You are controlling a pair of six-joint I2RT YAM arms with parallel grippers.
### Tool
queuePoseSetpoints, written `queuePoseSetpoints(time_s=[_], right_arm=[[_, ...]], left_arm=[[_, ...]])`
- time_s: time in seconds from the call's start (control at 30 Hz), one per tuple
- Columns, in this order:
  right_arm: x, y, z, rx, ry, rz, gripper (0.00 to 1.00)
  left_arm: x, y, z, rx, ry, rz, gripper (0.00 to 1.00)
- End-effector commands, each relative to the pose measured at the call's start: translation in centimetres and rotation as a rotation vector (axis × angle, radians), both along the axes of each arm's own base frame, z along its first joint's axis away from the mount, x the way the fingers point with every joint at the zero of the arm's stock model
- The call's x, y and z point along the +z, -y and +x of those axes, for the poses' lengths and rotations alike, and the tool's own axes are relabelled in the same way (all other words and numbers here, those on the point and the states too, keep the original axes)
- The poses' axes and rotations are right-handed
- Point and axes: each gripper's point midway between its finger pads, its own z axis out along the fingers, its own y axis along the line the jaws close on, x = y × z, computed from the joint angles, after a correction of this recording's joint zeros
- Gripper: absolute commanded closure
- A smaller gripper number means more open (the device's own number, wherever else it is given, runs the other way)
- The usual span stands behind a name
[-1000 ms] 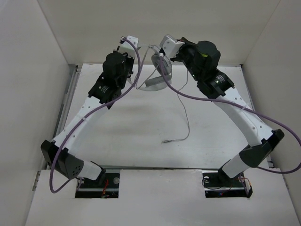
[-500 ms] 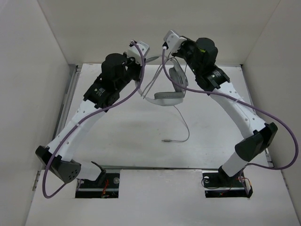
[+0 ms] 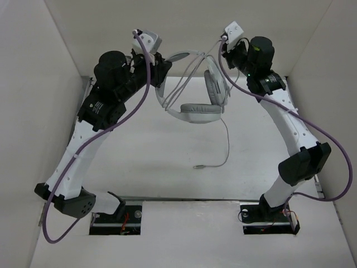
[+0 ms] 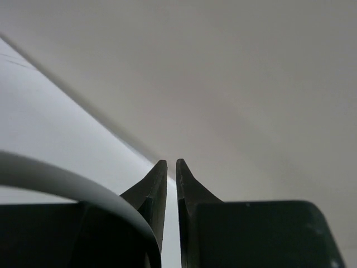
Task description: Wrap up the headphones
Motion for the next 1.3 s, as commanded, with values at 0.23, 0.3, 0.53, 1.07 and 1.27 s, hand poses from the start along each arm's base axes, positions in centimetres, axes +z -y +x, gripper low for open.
queuePoseSetpoints(time_s=[0.23,0.3,0.53,1.07,1.27], right_arm=[[-3.1,-9.9,-6.8,0.533,-0.433,0.542,0.76],[-4.0,-12.1,-8.7,0.622,-0.517,0.615,0.75],[-5.8,-18.6,-15.0,0.892,-0.760,0.795,0.70],[-9.2,-28.1,-29.2,1.292,-1.140,0.817,0.59],[-10.5,-29.8,-32.3,1.337,-1.181,0.714,0.62]], left_arm=[[13.1,-0.2,-3.9,-0.158,0.094,-0.399,1.00],[14.1,-0.5,-3.7,-0.155,0.093,-0.443,1.00],[17.6,-2.5,-2.6,-0.117,0.106,-0.612,1.00],[21.2,-9.2,1.2,0.248,0.285,-0.702,1.00],[20.9,-11.8,2.6,0.423,0.344,-0.681,1.00]])
